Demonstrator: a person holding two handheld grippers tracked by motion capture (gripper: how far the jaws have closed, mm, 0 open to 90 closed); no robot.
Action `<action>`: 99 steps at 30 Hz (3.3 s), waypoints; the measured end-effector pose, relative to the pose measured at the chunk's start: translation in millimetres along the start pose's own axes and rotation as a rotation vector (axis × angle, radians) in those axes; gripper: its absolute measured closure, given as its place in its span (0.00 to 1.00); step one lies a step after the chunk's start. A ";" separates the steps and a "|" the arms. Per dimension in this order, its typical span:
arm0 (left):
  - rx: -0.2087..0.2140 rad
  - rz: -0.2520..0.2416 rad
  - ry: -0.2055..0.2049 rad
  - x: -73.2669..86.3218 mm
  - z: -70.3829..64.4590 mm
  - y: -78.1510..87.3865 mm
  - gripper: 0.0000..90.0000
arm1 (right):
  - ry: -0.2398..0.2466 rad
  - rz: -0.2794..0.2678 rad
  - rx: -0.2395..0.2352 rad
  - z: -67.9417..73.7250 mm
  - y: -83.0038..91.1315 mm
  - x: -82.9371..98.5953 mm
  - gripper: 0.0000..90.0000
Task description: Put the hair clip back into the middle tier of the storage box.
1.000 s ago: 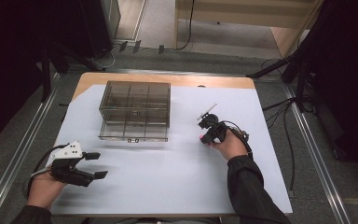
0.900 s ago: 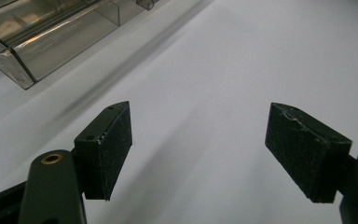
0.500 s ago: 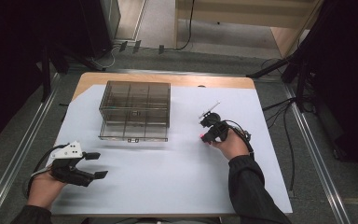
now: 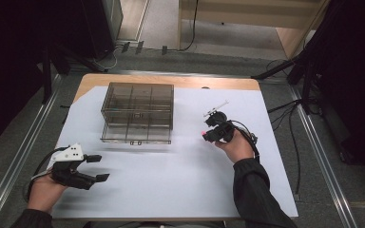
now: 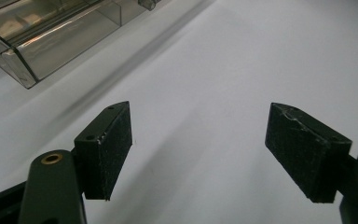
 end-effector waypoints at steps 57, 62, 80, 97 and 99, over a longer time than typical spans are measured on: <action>-0.014 0.001 0.006 4.4 -2.0 8.0 0.26 | 0.043 -0.170 -0.098 44.3 1.1 -37.2 0.86; -0.017 -0.003 0.008 4.6 -1.8 7.8 0.26 | 0.053 -0.176 -0.106 49.7 1.3 -41.9 0.86; -0.019 -0.002 0.011 4.9 -1.8 7.7 0.26 | 0.070 -0.186 -0.143 67.8 -2.9 -56.0 0.86; -0.017 0.000 0.006 4.7 -1.9 7.6 0.26 | 0.097 -0.185 -0.167 83.0 -9.4 -66.0 0.86; -0.019 -0.003 0.009 5.0 -2.0 7.5 0.26 | 0.108 -0.187 -0.172 85.0 -11.6 -67.4 0.86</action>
Point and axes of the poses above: each handheld gripper's, and its own axes: y roughly backward along the jaws, x roughly out of its underside, z roughly to its left, the point moved 1 cm from there along -y, roughly forward along the jaws, and after that the axes turned 10 degrees about -z, right-handed, at the moved point
